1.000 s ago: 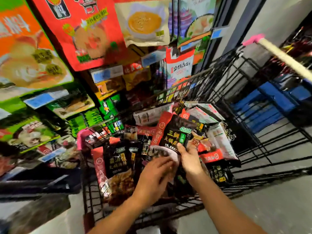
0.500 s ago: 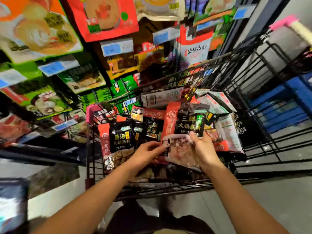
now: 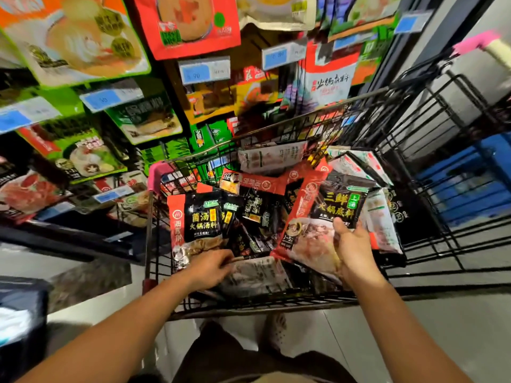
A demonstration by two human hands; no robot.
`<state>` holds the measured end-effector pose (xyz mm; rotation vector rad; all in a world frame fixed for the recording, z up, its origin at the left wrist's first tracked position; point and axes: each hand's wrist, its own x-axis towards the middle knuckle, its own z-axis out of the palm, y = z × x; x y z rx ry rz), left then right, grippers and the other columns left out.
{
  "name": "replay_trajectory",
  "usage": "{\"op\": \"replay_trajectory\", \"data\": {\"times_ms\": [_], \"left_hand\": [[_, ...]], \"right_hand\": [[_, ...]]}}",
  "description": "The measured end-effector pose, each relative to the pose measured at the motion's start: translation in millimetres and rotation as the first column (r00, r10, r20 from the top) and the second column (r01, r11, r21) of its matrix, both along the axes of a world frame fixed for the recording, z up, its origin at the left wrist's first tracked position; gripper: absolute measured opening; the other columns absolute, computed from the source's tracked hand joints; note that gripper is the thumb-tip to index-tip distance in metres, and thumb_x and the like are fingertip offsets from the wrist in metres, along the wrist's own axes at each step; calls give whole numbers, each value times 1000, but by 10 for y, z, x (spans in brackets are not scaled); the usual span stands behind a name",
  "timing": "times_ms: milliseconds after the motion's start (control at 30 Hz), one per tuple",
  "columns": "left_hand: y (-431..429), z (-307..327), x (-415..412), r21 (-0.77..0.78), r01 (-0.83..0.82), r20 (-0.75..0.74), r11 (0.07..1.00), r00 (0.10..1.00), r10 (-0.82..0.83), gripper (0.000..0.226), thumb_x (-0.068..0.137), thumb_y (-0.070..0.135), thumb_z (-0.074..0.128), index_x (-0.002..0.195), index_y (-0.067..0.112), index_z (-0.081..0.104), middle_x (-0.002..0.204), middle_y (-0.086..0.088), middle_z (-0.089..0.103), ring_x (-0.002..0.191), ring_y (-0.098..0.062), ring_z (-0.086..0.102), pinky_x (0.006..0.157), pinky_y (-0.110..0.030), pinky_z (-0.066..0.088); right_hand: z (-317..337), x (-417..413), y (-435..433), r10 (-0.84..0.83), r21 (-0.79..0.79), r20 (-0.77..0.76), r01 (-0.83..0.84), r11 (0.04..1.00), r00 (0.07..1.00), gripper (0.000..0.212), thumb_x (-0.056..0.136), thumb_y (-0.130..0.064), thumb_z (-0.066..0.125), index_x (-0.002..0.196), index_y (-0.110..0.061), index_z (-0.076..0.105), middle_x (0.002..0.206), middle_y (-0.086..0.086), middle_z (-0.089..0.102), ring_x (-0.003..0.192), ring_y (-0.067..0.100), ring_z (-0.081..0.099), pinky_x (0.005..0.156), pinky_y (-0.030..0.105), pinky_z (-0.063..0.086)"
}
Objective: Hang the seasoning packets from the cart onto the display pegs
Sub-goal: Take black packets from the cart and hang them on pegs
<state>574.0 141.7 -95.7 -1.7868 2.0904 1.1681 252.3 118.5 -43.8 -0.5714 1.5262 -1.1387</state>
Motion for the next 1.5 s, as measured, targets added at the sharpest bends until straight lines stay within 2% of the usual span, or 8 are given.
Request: {"op": "replay_trajectory", "data": {"times_ms": [67,200,400,600,800,1100,1233,1500], "left_hand": [[-42,12,-9,3,-95,-94,995,991,95,10,100,39,60,107,30,61,101,10,67,94,-10,64,81,-34,53],[-229,157,91,16,-223,-242,975,945,220,19,100,39,61,97,20,62,93,2,68,88,-14,65,77,-33,49],[-423,519,10,-242,-458,-376,856,857,352,14,100,38,61,88,40,54,75,17,62,71,-10,57,70,-34,43],[-197,695,-810,-663,-249,-220,706,966,134,15,100,17,59,115,19,60,95,0,66,81,-21,63,66,-37,55],[-428,44,-1074,-255,-68,-253,965,967,1,30,102,31,53,129,24,65,130,2,62,123,-22,55,100,-36,46],[-984,-262,-1088,-372,-291,47,881,942,331,88,78,52,80,147,18,37,141,-9,44,129,-33,46,104,-45,46],[-1005,-401,-1101,-86,-645,-153,759,761,630,74,78,41,83,134,16,41,123,-8,62,111,-36,62,86,-39,49],[-892,-76,-923,36,-607,-360,794,734,577,17,91,41,74,101,29,66,93,4,73,73,-15,66,70,-34,56]], "right_hand": [[-205,-154,-97,-29,-36,27,30,999,999,85,79,-62,79,147,-21,46,144,5,61,134,30,57,112,54,43],[165,-163,-167,-161,-35,11,161,986,987,10,103,-18,58,109,-25,62,114,5,74,105,23,71,95,46,56],[-208,-160,-223,-42,-14,-52,42,999,998,110,67,-72,80,153,-19,37,154,12,50,141,29,49,119,53,37],[-152,142,-135,-3,189,-12,5,982,1000,48,105,-27,57,149,-14,45,141,7,56,126,36,58,111,50,44],[-333,35,-153,-145,234,-139,174,957,980,51,106,-25,56,154,-17,41,142,14,57,128,37,57,111,56,45],[-580,-90,-97,-162,259,-77,177,950,984,51,96,-38,67,139,-13,55,123,15,70,116,36,66,105,57,50],[-592,-52,-99,-192,261,-101,213,942,976,55,102,-24,63,152,-13,44,136,19,62,123,39,61,107,60,48],[-461,-174,-81,-178,219,-145,207,953,973,66,101,-30,65,158,-16,34,150,12,51,132,36,54,111,58,45]]}}
